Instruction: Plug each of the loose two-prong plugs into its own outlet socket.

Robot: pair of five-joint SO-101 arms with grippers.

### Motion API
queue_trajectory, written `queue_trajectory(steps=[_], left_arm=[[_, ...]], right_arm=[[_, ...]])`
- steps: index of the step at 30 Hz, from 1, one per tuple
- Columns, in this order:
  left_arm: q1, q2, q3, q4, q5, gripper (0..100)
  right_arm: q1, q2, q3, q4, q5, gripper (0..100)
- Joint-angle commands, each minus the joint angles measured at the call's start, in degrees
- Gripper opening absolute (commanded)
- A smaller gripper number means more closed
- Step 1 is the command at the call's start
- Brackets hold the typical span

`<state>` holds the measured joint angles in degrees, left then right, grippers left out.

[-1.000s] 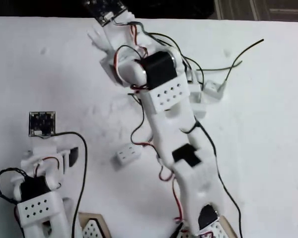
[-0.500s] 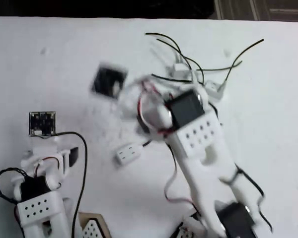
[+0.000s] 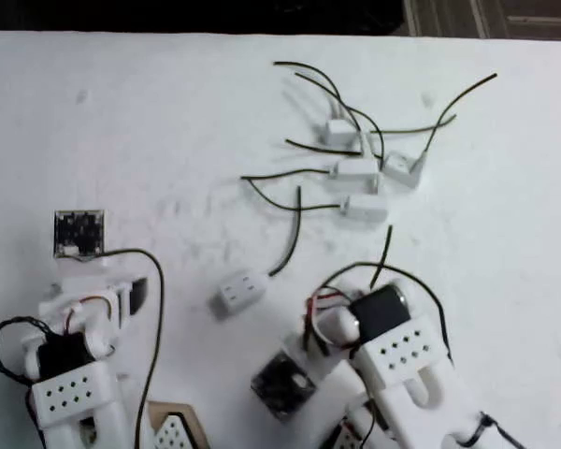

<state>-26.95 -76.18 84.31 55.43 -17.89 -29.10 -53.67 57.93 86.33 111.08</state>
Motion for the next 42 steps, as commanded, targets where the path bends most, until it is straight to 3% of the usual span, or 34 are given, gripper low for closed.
queue_trajectory(steps=[1, 8, 15, 20, 27, 33, 42], left_arm=[[-0.48, -0.84, -0.26, 0.18, -0.53, 32], [-0.48, -0.84, -0.26, 0.09, -0.53, 32], [-0.48, -0.84, -0.26, 0.09, -0.53, 32], [-0.48, -0.92, 0.26, -0.26, -0.53, 32], [-0.48, -0.92, 0.26, -0.26, -0.62, 32], [-0.48, -0.92, 0.35, -0.26, -0.62, 32], [-0.48, -0.92, 0.35, -0.26, -0.62, 32]], right_arm=[[6.73, -1.45, 6.68, -9.63, 8.88, 1.8], [11.65, -1.45, 16.88, -28.79, 11.25, 1.8], [12.00, -1.80, 19.87, -33.10, 9.41, 1.8], [12.62, -2.07, 18.99, -36.09, -7.74, 3.3], [16.57, -2.07, 18.90, -47.08, -30.86, 20.9], [18.07, -2.07, 18.73, -53.05, -47.03, 19.0], [17.10, -10.86, 11.43, -34.42, -68.22, 9.6]])
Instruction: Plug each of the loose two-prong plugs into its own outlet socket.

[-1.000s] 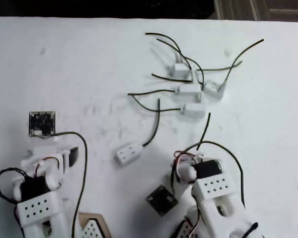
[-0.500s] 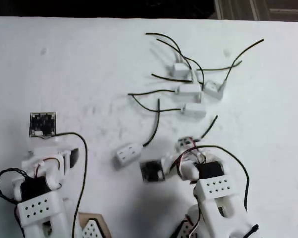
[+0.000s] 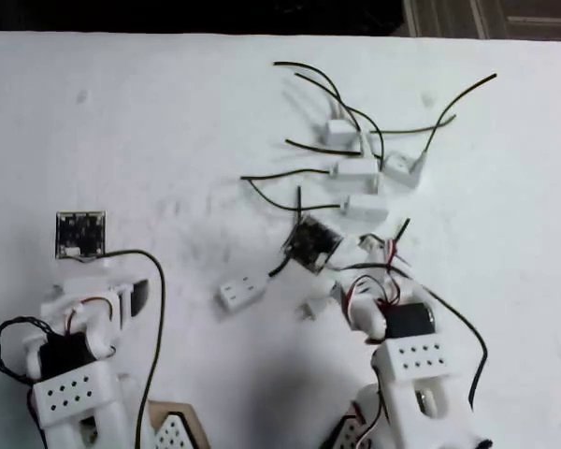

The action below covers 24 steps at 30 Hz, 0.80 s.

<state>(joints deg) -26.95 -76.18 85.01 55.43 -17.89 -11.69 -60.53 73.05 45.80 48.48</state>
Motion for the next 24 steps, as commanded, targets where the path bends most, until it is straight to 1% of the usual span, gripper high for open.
queue_trajectory(steps=[1, 4, 7, 9, 10, 13, 16, 18, 24], left_arm=[[-0.48, -0.92, -0.35, -0.26, -0.62, 32], [-0.48, -0.92, -0.35, -0.26, -0.62, 32], [-0.48, -0.92, -0.35, -0.26, -0.62, 32], [-0.48, -0.92, -0.35, -0.26, -0.62, 32], [-0.48, -0.92, -0.35, -0.26, -0.62, 32], [-0.48, -0.92, -0.35, -0.26, -0.62, 32], [-0.48, -0.92, -0.35, -0.26, -0.62, 32], [-0.48, -0.92, -0.35, -0.26, -0.62, 32], [-0.48, -0.92, -0.35, -0.26, -0.62, 32]], right_arm=[[-0.31, -5.76, -3.69, 7.87, -7.65, 8.7], [-0.13, -12.09, -2.64, 10.42, -12.22, 4.6], [-0.57, -18.68, -1.58, 13.76, -16.26, 3.2], [-1.01, -21.85, -1.85, 18.07, -22.15, 3.2], [-2.33, -22.81, -2.20, 19.91, -25.23, 3.2], [-5.05, -23.16, -5.63, 27.74, -36.48, 3.2], [-8.92, -20.26, -9.93, 33.10, -46.68, 3.2], [-10.59, -16.57, -12.84, 34.77, -51.96, 3.2], [-11.56, -2.86, -19.69, 35.03, -63.21, 3.2]])
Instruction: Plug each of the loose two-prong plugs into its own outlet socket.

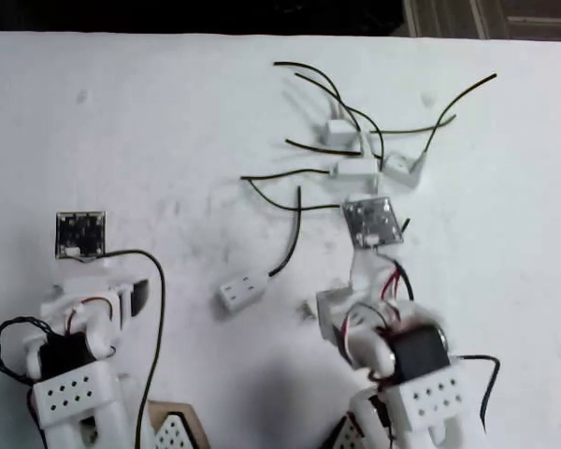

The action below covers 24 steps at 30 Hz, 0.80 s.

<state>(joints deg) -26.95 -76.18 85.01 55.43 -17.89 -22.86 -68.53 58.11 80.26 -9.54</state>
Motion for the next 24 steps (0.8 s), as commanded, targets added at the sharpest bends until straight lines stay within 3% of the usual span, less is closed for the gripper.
queue_trajectory(steps=[1, 5, 11, 19, 24], left_arm=[[-0.48, -0.92, -0.35, -0.18, -0.62, 32], [-0.48, -0.92, -0.35, -0.18, -0.62, 32], [-0.48, -0.92, -0.35, -0.18, -0.62, 32], [-0.48, -0.92, -0.35, -0.18, -0.62, 32], [-0.48, -0.92, -0.35, -0.18, -0.62, 32]], right_arm=[[-0.31, 6.90, -5.63, 0.66, -7.47, 3.2], [-0.31, 13.23, -6.33, 0.57, -14.59, 7.4], [-0.40, 19.30, -6.59, 0.48, -15.74, 25.9], [-0.48, 25.45, -6.24, -6.29, -15.91, 20.6], [-0.48, 33.36, -6.24, -10.42, -21.10, 17.2]])
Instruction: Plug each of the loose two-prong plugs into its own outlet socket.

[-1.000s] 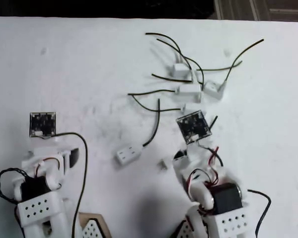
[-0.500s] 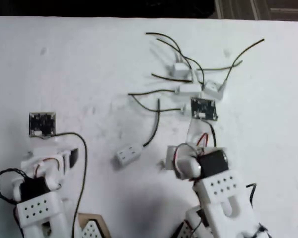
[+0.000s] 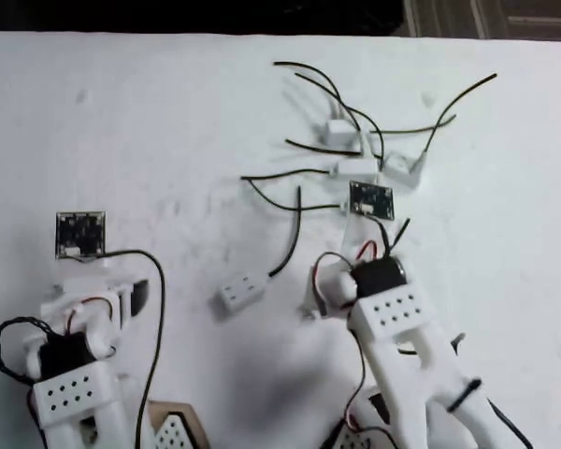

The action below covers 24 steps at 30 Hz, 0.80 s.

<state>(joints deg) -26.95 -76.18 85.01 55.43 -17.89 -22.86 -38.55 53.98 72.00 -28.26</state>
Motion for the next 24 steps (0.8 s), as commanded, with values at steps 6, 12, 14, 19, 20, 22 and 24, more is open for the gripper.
queue_trajectory(steps=[6, 12, 14, 19, 20, 22, 24], left_arm=[[-0.48, -0.92, -0.35, -0.18, -0.62, 32], [-0.48, -0.92, -0.35, -0.09, -0.62, 32], [-0.48, -0.92, -0.35, -0.09, -0.62, 32], [-0.48, -0.92, -0.35, -0.09, -0.62, 32], [-0.48, -0.92, -0.35, -0.09, -0.62, 32], [-0.48, -0.92, -0.35, -0.09, -0.62, 32], [-0.48, -0.92, -0.35, -0.09, -0.62, 32]], right_arm=[[-0.48, 12.18, -2.46, -4.26, -3.60, 14.7], [-0.48, 15.43, -2.37, -9.36, -3.60, 14.2], [-0.48, 16.22, -2.29, -10.86, -3.60, 14.2], [-0.48, 19.56, -2.37, -13.32, -3.60, 14.2], [-0.48, 20.44, -2.37, -13.85, -3.60, 14.2], [-0.48, 22.11, -2.46, -15.16, -3.60, 14.3], [-0.48, 23.69, -2.46, -16.84, -3.60, 14.3]])
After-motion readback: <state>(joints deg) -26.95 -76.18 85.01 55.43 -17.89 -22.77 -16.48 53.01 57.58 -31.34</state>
